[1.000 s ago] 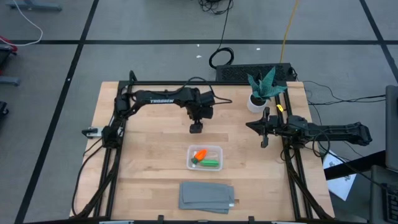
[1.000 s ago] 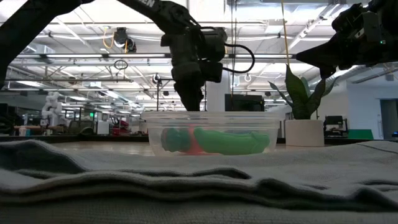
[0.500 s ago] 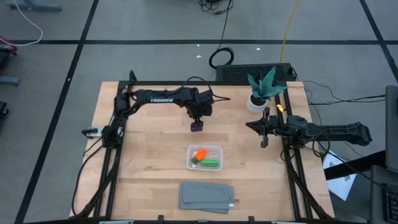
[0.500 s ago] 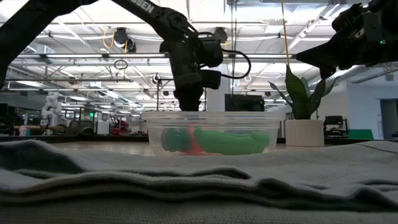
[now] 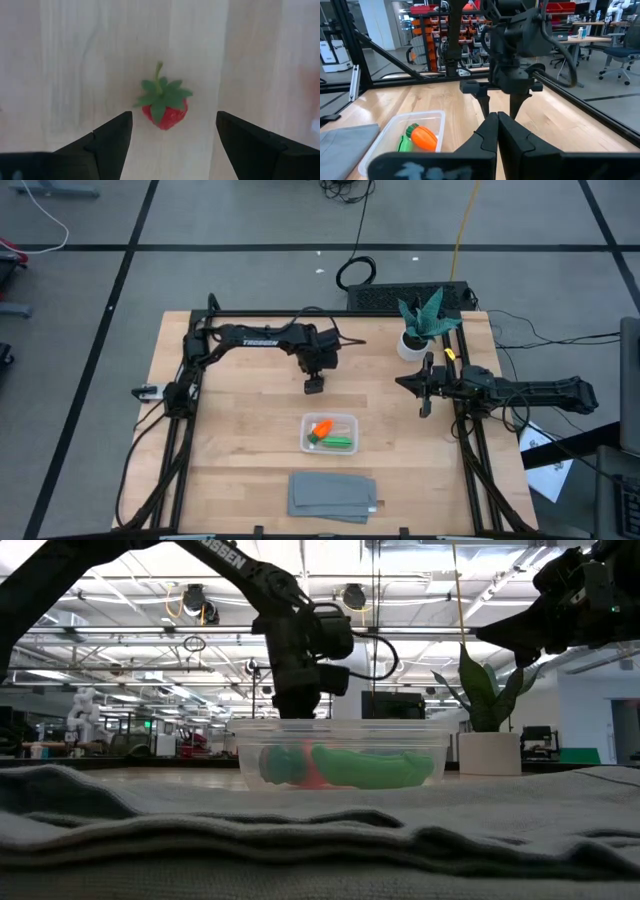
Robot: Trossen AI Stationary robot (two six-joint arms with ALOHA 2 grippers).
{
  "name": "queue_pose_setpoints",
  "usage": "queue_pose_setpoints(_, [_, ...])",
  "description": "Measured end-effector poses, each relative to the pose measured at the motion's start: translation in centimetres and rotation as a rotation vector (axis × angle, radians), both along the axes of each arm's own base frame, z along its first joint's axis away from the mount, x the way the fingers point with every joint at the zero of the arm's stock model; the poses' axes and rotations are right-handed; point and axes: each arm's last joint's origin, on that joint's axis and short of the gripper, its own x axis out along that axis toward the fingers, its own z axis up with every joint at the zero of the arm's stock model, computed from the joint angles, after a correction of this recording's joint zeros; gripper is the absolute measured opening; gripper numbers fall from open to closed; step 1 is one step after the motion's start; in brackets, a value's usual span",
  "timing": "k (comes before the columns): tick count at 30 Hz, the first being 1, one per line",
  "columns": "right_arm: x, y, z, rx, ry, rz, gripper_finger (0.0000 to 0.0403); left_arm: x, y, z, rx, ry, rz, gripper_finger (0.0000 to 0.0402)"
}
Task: Pick and placing Produce into tupperware
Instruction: Put the strawberry into the transparent bin
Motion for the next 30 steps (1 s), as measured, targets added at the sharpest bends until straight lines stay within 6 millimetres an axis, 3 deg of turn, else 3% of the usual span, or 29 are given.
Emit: queue_pose_setpoints(30, [0.0,0.0,0.0,0.000,0.000,-0.001,0.0000,0.1,-0.4,-1.8,0.040,-0.067,-0.044,0.0294])
